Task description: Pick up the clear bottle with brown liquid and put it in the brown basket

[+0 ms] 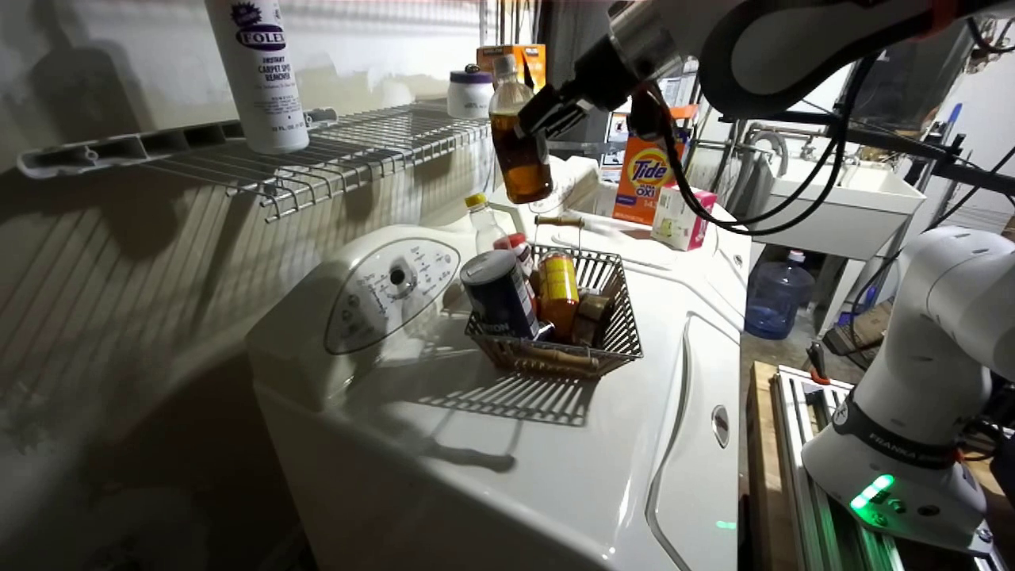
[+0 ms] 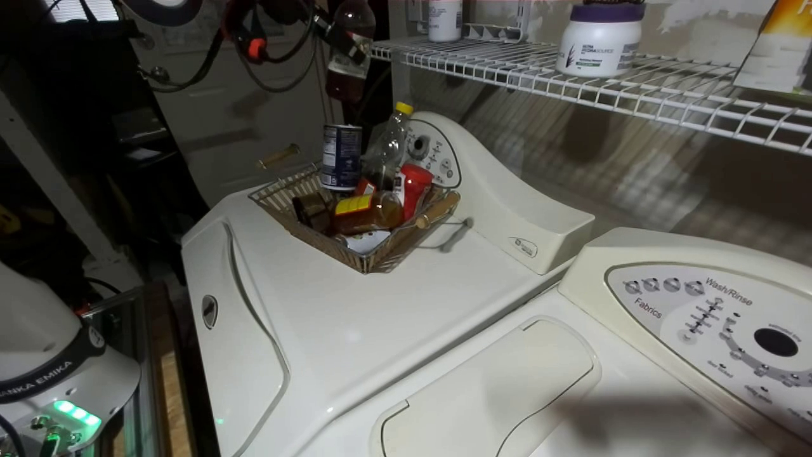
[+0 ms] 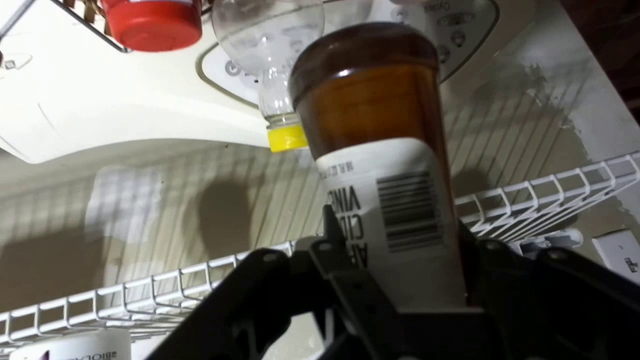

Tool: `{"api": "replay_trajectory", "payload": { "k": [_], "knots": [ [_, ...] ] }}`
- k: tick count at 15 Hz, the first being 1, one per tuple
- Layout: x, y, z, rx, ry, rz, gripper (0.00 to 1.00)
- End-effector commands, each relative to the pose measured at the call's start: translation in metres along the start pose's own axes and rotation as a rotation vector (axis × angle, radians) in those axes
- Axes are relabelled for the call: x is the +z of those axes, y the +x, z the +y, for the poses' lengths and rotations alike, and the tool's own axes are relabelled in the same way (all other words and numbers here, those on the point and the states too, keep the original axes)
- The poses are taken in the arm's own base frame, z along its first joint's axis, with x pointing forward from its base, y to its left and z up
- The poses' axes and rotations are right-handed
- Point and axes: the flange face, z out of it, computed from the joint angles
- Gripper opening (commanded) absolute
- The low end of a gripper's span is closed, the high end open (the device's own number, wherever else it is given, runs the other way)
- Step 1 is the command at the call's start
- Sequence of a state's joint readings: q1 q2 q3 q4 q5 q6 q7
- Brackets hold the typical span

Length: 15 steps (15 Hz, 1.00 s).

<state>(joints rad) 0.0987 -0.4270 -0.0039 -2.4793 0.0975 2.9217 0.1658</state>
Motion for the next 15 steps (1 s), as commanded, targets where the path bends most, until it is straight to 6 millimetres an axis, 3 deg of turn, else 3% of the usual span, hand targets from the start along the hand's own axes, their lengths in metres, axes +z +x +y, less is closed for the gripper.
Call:
{"api": "replay_trajectory", "payload": {
  "k": [1, 15],
  "knots": [
    [-0.007, -0.021, 0.003, 0.029, 0.004, -0.049, 0.23],
    [0.045, -0.071, 0.028, 0.202, -0.07, -0.263, 0.23]
  ]
}}
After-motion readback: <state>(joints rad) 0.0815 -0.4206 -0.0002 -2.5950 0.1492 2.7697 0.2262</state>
